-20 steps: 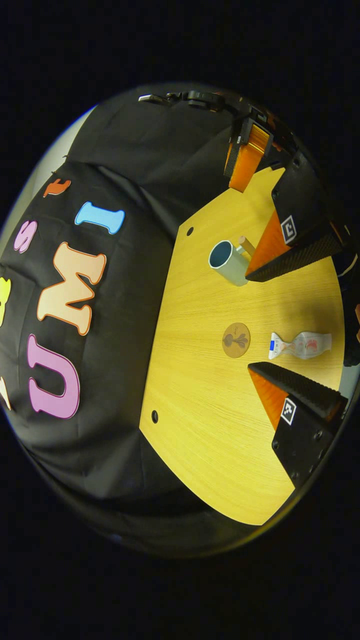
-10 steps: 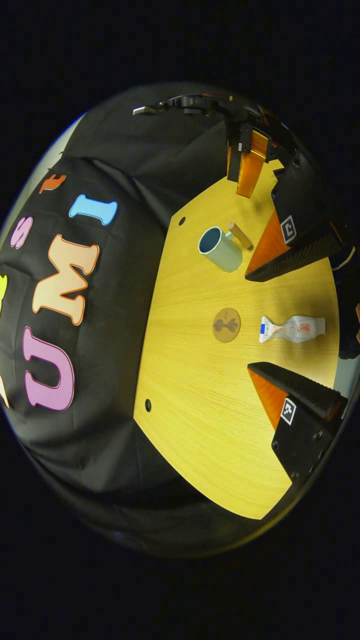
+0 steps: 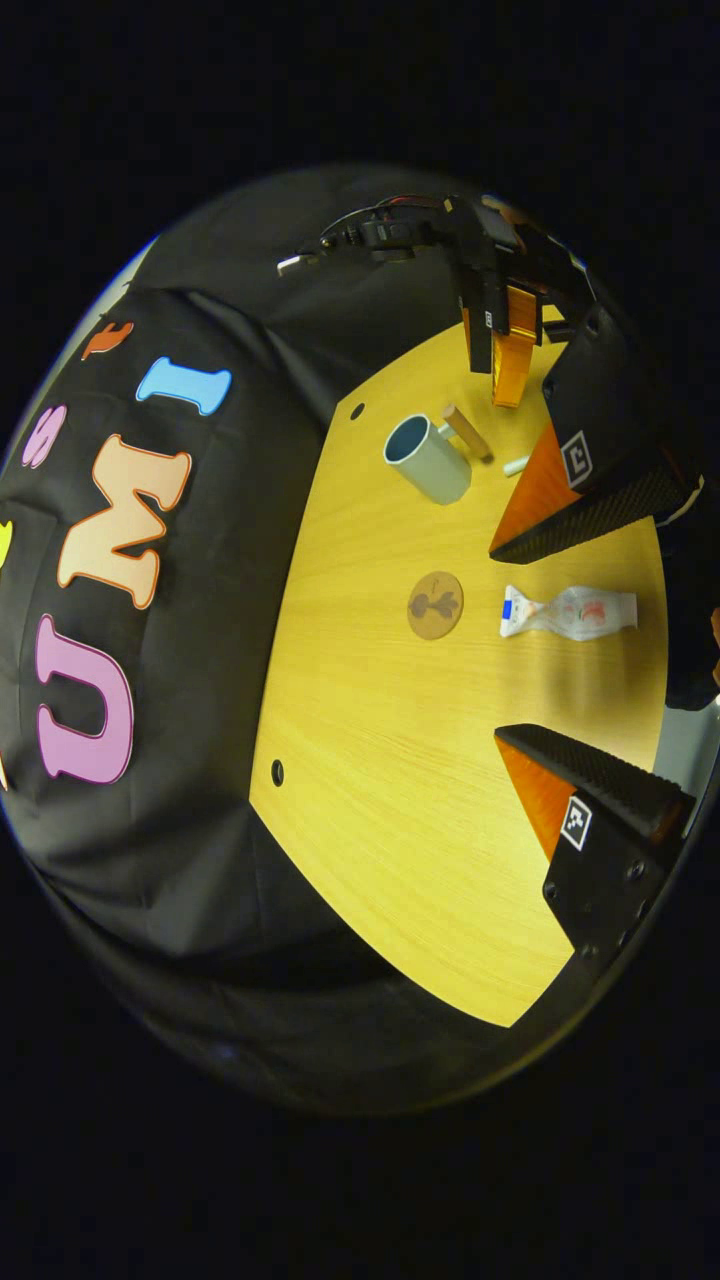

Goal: Put the toothbrush and toothpaste on the desktop into the cup, then pick up the cup and place it on the coaster on the desktop.

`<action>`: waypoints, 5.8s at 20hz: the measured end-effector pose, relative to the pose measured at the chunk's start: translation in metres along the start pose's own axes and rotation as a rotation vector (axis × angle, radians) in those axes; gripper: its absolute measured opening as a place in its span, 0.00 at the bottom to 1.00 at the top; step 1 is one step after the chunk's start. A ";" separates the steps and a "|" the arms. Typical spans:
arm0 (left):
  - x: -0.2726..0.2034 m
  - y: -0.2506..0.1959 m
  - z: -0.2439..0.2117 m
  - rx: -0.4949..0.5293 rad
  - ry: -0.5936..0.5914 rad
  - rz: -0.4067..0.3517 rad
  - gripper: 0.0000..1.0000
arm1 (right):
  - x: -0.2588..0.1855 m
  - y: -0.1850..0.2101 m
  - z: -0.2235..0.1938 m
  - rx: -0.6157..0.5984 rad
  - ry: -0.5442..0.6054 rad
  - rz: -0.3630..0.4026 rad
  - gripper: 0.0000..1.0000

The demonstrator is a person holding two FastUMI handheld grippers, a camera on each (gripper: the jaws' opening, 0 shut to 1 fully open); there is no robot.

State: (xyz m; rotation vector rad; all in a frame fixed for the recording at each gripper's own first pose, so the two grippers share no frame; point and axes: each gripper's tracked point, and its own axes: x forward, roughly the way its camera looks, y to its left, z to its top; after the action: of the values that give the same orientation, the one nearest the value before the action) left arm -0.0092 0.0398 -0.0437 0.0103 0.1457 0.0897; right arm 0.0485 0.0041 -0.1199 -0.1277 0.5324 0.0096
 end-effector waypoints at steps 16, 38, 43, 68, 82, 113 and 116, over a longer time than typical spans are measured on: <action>0.025 0.038 -0.006 -0.035 0.060 0.015 0.95 | 0.069 0.006 -0.035 -0.062 0.295 -0.052 0.87; 0.041 0.041 -0.011 -0.054 0.091 0.015 0.94 | 0.089 0.008 -0.042 -0.032 0.386 -0.075 0.27; 0.043 0.036 -0.013 -0.039 0.103 -0.004 0.94 | 0.089 0.008 -0.043 -0.026 0.380 -0.076 0.13; 0.083 -0.022 -0.082 0.033 0.604 -0.034 0.84 | 0.004 -0.024 -0.003 0.264 -0.034 -0.087 0.06; 0.109 -0.028 -0.112 0.145 0.745 0.067 0.49 | -0.024 -0.083 -0.009 0.349 -0.111 -0.133 0.06; 0.101 -0.053 -0.006 -0.132 0.250 -0.075 0.04 | -0.084 -0.099 0.159 0.181 -0.662 -0.010 0.06; 0.079 -0.064 0.035 -0.037 0.108 -0.143 0.04 | -0.076 -0.089 0.188 0.114 -0.715 0.014 0.06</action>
State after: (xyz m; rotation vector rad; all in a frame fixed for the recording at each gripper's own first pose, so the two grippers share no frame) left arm 0.0792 -0.0166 -0.0215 -0.0417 0.2523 -0.0498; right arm 0.0822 -0.0592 0.0895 -0.0031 -0.1805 0.0371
